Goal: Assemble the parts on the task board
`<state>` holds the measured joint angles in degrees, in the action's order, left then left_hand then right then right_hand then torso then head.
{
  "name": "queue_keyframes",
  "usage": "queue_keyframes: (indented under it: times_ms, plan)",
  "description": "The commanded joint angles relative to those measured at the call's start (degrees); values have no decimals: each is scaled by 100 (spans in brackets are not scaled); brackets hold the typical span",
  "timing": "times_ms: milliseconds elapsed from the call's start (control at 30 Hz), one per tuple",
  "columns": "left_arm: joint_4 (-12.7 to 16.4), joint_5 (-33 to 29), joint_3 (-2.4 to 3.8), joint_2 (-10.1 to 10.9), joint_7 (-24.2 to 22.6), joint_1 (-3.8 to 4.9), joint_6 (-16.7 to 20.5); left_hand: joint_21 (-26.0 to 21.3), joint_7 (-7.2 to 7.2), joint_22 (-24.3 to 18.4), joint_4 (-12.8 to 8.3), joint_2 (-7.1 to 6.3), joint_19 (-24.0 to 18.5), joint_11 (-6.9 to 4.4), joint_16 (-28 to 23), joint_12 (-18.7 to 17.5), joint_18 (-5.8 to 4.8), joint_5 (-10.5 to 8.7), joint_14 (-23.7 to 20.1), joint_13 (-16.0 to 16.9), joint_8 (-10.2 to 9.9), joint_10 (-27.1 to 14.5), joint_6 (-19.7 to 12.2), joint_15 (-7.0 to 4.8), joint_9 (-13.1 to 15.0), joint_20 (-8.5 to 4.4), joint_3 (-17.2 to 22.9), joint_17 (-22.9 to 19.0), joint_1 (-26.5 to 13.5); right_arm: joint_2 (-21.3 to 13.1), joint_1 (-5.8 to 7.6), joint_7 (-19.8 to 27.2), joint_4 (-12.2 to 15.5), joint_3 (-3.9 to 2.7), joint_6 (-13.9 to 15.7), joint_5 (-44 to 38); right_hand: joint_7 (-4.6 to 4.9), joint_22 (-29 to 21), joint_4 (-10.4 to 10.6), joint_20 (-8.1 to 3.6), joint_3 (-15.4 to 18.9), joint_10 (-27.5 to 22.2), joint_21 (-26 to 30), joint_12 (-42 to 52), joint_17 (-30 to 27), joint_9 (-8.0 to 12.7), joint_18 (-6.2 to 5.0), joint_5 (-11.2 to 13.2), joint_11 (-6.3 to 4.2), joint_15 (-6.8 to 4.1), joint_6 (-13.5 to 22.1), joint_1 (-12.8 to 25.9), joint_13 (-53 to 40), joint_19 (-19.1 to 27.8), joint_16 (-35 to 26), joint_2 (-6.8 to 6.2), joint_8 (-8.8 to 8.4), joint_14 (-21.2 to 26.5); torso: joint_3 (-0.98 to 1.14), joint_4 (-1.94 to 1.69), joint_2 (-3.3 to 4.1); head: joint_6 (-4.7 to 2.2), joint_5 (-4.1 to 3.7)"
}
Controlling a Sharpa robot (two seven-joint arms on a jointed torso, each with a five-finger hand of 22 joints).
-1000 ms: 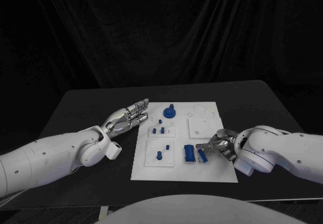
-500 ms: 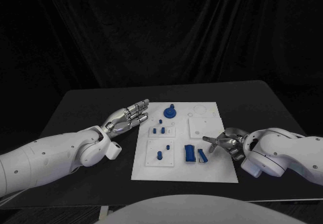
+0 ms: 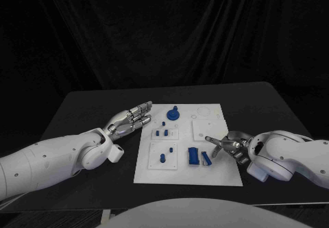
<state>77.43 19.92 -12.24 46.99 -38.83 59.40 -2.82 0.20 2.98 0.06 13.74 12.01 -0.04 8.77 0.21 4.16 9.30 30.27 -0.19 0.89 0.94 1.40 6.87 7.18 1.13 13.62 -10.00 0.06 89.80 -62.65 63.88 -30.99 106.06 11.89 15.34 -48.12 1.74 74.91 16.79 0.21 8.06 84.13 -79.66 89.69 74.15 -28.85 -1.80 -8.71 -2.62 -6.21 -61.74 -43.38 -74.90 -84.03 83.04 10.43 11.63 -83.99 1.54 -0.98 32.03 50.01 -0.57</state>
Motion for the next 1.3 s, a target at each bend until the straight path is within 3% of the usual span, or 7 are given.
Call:
queue_keyframes:
  times_ms: [33, 267, 433, 600, 900, 1300]
  plan:
    - [18, -17, 6, -7, -248, -8, -44, -20, 29, -6, -7, -8, 4, 39, -21, 19, 96, 32, 19, 6, 36, -12, 13, 40, 6, 32, 16, -6, 50, 29, -14, 30, -3, -1, -393, -337, 58, 1191, 2, 32, 125, 587, -30, 31, 19, 97, -61, 93, 69, 41, 7, 64, -1510, -243, 29, 30, -84, -334, 0, -4, 0, -1, 17]
    - [21, -17, 6, -12, -249, -8, -48, -20, 32, -6, -10, -7, 4, 47, -21, 24, 96, 34, 19, 7, 38, -8, 22, 46, 7, 35, 20, -6, 50, 92, -17, 13, -25, -1, -603, -476, 81, 1193, 0, 42, 335, 587, -42, 31, 36, 251, -60, 209, 95, 46, -40, 92, -1510, -244, 43, 125, -181, -335, -1, -5, 0, -1, 21]
    - [21, -17, 6, -10, -244, -8, -55, -20, 37, -6, -14, -6, 4, 56, -21, 30, 96, 35, 19, 8, 40, -4, 31, 53, 8, 38, 24, -6, 50, 119, -26, -9, -35, 0, -748, -498, 82, 1204, -9, 43, 406, 587, -80, 31, 82, 294, -52, 239, 99, 45, -71, 62, -1510, -256, 66, 124, -201, -344, 0, -3, 3, -1, -13]
    - [17, -17, 6, -12, -247, -8, -57, -20, 41, -6, -18, -6, 4, 62, -21, 35, 96, 35, 19, 9, 42, -1, 43, 58, 10, 41, 27, -6, 51, 151, -37, -26, -50, 0, -837, -505, 82, 1208, -6, 43, 437, 587, -93, 31, 93, 313, -49, 254, 98, 45, -87, 53, -1510, -260, 72, 130, -208, -346, 0, -5, 4, -1, 1]
    - [23, -17, 6, -14, -236, -8, -57, -20, 41, -6, -18, -6, 4, 62, -21, 35, 96, 35, 19, 9, 42, -1, 43, 58, 10, 41, 27, -6, 51, 154, -54, 5, -48, 0, -763, -481, 64, 1207, -6, 40, 525, 587, -93, 31, 98, 343, -50, 264, 86, 39, -190, 19, -1510, -259, 79, 171, -191, -347, 0, 2, 0, -1, 25]
    - [31, -17, 6, -19, -194, -8, -78, -20, 49, -6, -23, -7, 4, 69, -21, 35, 94, 36, 19, 9, 43, 2, 50, 64, 10, 44, 31, -6, 50, 171, -57, 40, -63, -1, -562, -426, -34, 1207, -11, -3, 760, 587, -102, 31, 93, 238, -51, 232, 2, -16, -524, -156, -1510, -255, 84, 314, -15, -342, 0, -5, -2, -1, -7]
